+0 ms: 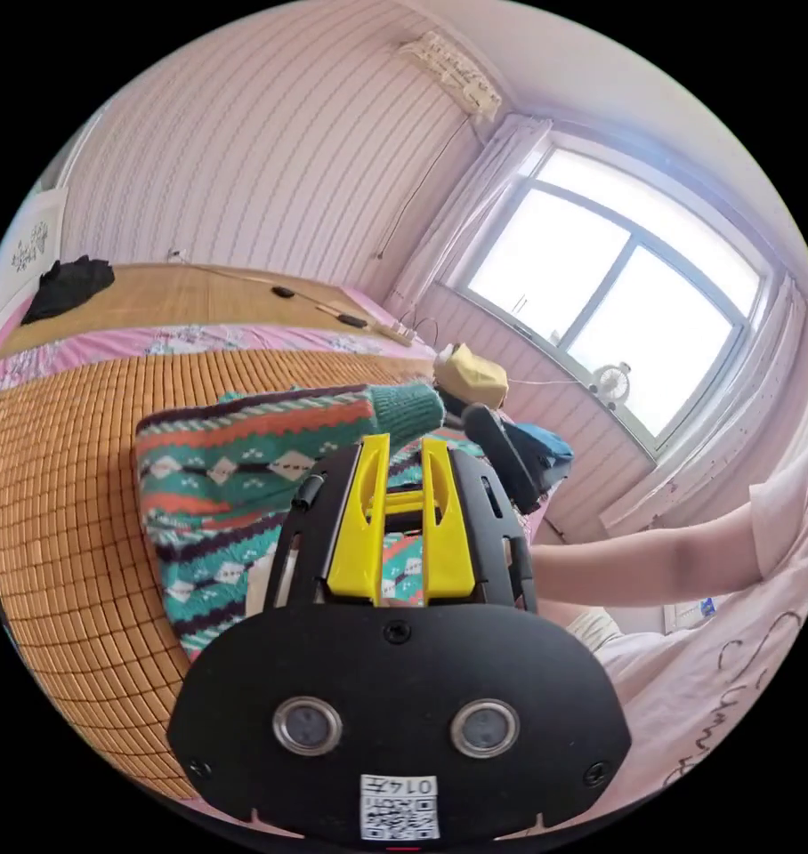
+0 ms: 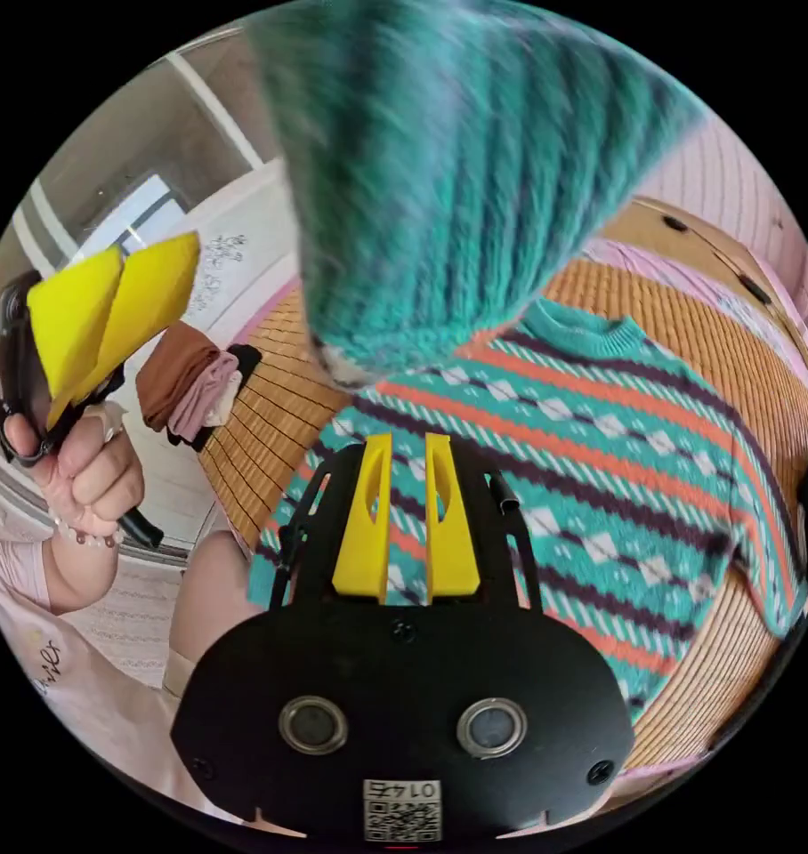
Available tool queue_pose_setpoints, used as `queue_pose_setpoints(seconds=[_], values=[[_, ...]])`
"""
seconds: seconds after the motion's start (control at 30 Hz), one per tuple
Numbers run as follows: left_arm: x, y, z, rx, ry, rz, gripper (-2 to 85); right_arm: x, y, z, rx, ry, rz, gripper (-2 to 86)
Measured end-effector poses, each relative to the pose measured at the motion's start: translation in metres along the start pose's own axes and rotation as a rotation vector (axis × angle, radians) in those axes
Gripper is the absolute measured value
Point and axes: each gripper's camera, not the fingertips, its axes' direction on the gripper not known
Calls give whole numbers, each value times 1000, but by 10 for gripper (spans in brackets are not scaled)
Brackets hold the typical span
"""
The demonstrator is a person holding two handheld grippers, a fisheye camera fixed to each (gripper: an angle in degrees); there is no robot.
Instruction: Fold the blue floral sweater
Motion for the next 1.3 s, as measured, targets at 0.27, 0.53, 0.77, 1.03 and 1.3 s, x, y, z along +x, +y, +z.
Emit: queue_pose_setpoints(seconds=[0.27,0.53,0.77,1.03,1.3], values=[[-53,55,89,-353,-386,-141,71,103,57,-73,-16,51,314,108],[-98,31,142,-415,-687,-192,80,105,-22,-69,-66,-5,321,130],[-102,43,197,-395,-749,-198,66,81,-42,-105,-128,100,246,45],[-103,38,224,-348,-712,-261,48,89,-23,-234,116,12,276,24],[-116,36,276,-465,-653,-228,54,72,-8,-186,-135,232,256,30]])
